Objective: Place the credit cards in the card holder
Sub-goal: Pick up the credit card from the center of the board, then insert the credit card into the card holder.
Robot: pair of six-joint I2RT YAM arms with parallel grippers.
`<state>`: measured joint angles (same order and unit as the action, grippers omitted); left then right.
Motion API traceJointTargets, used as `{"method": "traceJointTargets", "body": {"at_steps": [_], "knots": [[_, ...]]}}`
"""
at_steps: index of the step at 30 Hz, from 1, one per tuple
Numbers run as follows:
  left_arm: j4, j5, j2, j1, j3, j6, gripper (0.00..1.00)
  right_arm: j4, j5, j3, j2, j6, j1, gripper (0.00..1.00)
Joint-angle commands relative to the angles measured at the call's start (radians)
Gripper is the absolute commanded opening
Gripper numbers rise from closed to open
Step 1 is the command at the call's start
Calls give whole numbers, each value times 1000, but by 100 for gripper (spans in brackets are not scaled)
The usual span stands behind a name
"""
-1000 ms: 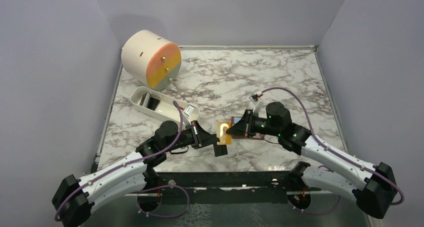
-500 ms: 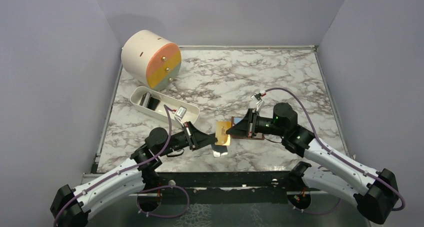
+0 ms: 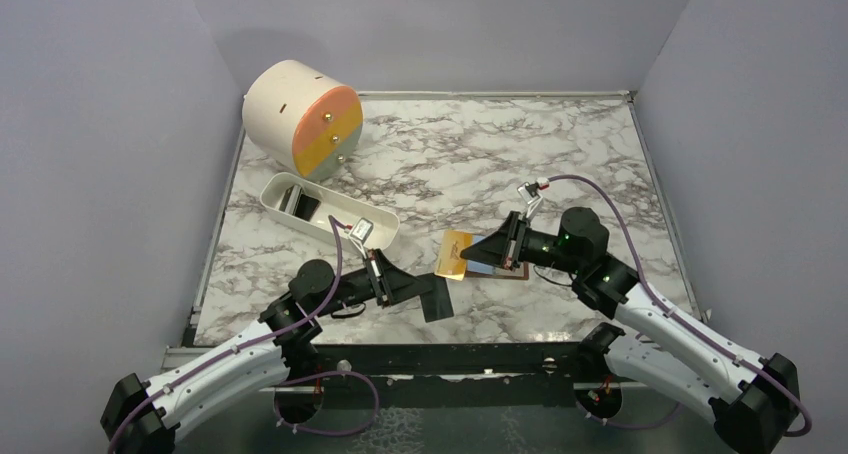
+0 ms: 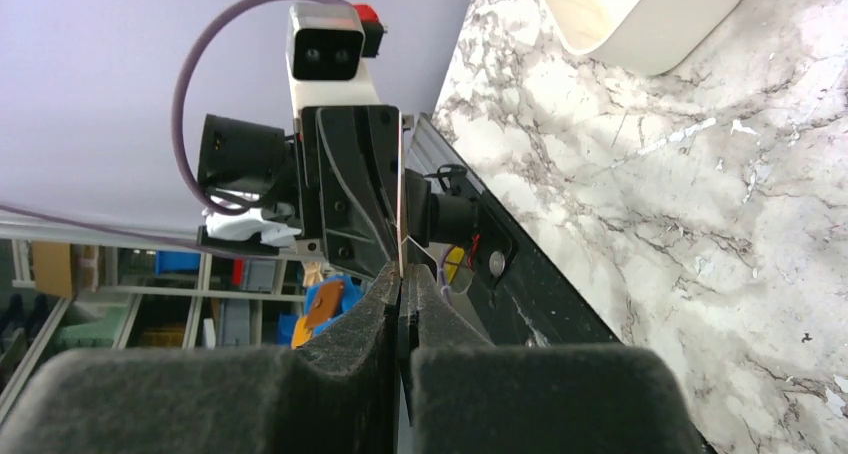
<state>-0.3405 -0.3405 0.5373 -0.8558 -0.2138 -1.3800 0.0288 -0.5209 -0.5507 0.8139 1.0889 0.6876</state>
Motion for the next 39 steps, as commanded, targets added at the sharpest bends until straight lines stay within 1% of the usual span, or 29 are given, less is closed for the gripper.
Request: {"method": "traceJointTargets", "body": {"at_steps": [1,4,8,10,14,19,22,25,29,34,39], "knots": [[15,-30,-1,0,-5,-7,0,49,56,29,-24,24,-10,1],[16,-38,18,0,-13,13,0,6,104,11,-27,0,-10,1],[70,-32,59,0,-35,65,0,-180,247,-96,6,-137,-10,1],[142,-27,89,-1,-74,127,0,-269,320,-149,29,-209,-11,1],[288,-4,166,0,-184,271,0,-354,423,-219,73,-331,-11,1],[387,25,308,2,-319,432,0,-447,485,-300,174,-431,-39,1],[417,20,409,5,-399,500,0,-470,441,-319,224,-468,-84,1],[418,7,509,8,-459,535,0,-487,395,-319,265,-498,-144,1],[439,-28,666,31,-550,582,0,-508,272,-299,328,-539,-271,1],[447,-20,813,39,-639,625,0,-542,149,-278,424,-587,-403,1],[455,-61,963,46,-712,658,0,-538,101,-253,503,-618,-480,1]]}}
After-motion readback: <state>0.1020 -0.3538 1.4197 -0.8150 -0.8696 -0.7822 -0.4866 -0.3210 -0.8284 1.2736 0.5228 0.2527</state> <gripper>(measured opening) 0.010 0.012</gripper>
